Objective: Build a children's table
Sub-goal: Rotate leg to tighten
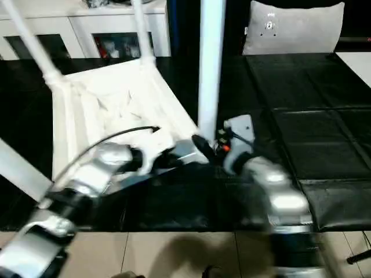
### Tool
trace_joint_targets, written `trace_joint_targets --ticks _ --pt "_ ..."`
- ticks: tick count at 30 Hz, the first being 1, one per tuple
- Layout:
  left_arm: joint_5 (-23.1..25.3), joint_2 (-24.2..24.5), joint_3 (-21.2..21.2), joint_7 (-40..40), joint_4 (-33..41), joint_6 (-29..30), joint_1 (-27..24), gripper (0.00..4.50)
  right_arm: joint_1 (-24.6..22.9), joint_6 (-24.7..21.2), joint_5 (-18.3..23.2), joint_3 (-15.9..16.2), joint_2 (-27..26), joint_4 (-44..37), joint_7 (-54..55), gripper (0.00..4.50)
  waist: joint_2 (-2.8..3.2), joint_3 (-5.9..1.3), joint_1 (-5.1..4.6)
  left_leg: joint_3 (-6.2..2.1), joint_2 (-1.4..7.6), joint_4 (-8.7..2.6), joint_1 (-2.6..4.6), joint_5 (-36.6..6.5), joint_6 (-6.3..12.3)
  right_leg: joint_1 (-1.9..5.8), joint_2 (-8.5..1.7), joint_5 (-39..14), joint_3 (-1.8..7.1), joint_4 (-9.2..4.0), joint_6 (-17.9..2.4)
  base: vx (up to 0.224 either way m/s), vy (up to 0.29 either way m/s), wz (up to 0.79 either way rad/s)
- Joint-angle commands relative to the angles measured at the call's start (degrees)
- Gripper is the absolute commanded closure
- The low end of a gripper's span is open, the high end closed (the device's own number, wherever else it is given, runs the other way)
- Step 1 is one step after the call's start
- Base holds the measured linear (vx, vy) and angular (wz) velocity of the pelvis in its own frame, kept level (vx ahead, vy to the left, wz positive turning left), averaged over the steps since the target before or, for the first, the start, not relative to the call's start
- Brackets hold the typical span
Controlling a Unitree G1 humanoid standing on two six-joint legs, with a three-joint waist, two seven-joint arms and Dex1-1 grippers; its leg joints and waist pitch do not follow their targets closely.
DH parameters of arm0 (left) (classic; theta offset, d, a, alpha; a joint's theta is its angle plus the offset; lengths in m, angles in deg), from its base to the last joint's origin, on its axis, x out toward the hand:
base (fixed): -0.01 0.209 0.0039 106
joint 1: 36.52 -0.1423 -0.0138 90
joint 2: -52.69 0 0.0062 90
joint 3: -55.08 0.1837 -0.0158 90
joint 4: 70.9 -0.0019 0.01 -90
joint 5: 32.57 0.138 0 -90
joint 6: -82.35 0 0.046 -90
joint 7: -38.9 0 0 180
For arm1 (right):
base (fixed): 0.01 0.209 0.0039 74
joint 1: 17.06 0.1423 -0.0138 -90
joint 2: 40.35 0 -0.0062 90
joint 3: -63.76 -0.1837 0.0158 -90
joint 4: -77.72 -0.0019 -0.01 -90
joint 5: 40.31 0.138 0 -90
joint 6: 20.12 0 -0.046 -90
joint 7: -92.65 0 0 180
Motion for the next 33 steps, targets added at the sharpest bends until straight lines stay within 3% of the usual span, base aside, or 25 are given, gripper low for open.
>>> trace_joint_targets --ticks 1,2,5,8,12,13,16,17,22,24,33 --pt "-0.9 1.2 1.2 4.2 2.7 -4.2 0.6 4.5 -0.2 1.0 1.5 0.4 2.1 -1.8 -5.3 0.45 -0.9 -4.64 0.4 0.15 1.51 -3.27 -0.2 -3.9 8.41 5.17 -2.8 -13.5 2.41 -3.5 -11.0 0.0 0.0 0.0" --pt "-1.7 3.0 1.8 8.6 2.8 -5.4 0.3 4.5 -0.3 2.0 2.4 0.9 5.7 -1.5 -11.2 0.45 -0.95 -4.64 0.54 0.16 1.52 -3.26 -0.1 -4.5 8.19 5.1 -2.77 -14.3 2.37 -3.56 -10.7 0.0 0.0 0.0" --pt "-1.8 4.4 2.7 11.5 2.6 -7.9 0.2 4.5 -0.3 2.3 3.3 1.4 8.1 -1.2 -15.3 0.29 -0.89 -4.5 1.17 0.21 1.79 -3.34 0.16 -5.2 7.85 4.73 -2.83 -15.6 2.45 -3.69 -10.5 0.0 0.0 0.0" --pt "-2.1 7.4 4.9 19.4 1.5 -13.7 0.3 4.5 -0.4 4.7 4.3 4.9 14.2 -0.5 -26.9 0.29 -1.22 -4.65 1.64 0.14 1.99 -3.33 0.07 -4.7 8.21 4.92 -2.84 -13.3 2.55 -3.19 -11.1 0.0 0.0 0.0" --pt "-2.7 8.7 6.2 24.2 1.0 -16.5 0.7 4.5 0.3 7.1 4.3 7.3 16.6 1.2 -33.6 0.29 -1.2 -4.7 2.73 0.37 2.17 -3.18 0.16 -4.4 8.55 4.57 -3.05 -13.7 2.59 -3.03 -11.7 0.0 0.0 0.0" --pt "-2.7 8.8 6.5 25.1 0.9 -17.1 0.8 4.5 0.5 7.4 4.2 7.9 16.9 1.6 -34.9 0.56 -1.17 -4.72 2.86 0.37 2.23 -3.18 0.17 -4.3 8.5 4.54 -3.04 -13.6 2.6 -2.96 -11.8 0.0 0.0 0.0" --pt "-2.4 9.2 7.3 26.7 0.5 -18.4 1.4 4.5 1.1 8.0 3.9 9.4 17.5 2.4 -37.5 0.69 -1.25 -4.77 3.38 0.35 2.4 -3.19 0.22 -4.0 8.26 4.46 -3.1 -13.7 2.67 -2.89 -11.8 0.0 0.0 0.0" --pt "-2.4 9.0 7.5 27.6 -0.1 -19.3 1.9 4.5 1.8 8.2 3.7 10.4 17.4 3.5 -38.7 0.99 -1.51 -4.7 3.55 0.39 2.36 -3.22 0.24 -4.2 8.06 4.4 -3.09 -14.1 2.67 -2.94 -11.8 0.0 0.0 0.0" --pt "-2.1 8.7 8.1 28.6 -1.1 -21.2 2.7 4.5 2.6 9.4 2.9 12.6 17.4 5.4 -40.7 1.3 -1.57 -4.73 3.73 0.39 2.24 -3.21 0.13 -4.3 7.41 4.49 -3.13 -15.2 2.69 -2.99 -11.1 0.0 0.0 0.0" --pt "-2.1 8.5 8.0 28.8 -1.7 -21.6 2.9 4.5 2.8 9.3 3.1 13.1 17.4 5.9 -41.6 1.5 -1.81 -4.72 3.73 0.4 2.18 -3.19 -0.02 -3.9 7.59 4.59 -3.1 -15.0 2.65 -2.94 -10.9 0.0 0.0 0.0" --pt "-2.7 8.4 7.3 28.6 -3.7 -21.9 3.2 4.5 2.5 6.4 6.1 13.2 17.6 5.3 -43.9 2.28 -1.63 -4.7 3.79 0.45 2.19 -3.15 0.03 -3.5 7.73 4.48 -2.97 -15.6 2.61 -3.1 -10.6 0.0 0.0 0.0"
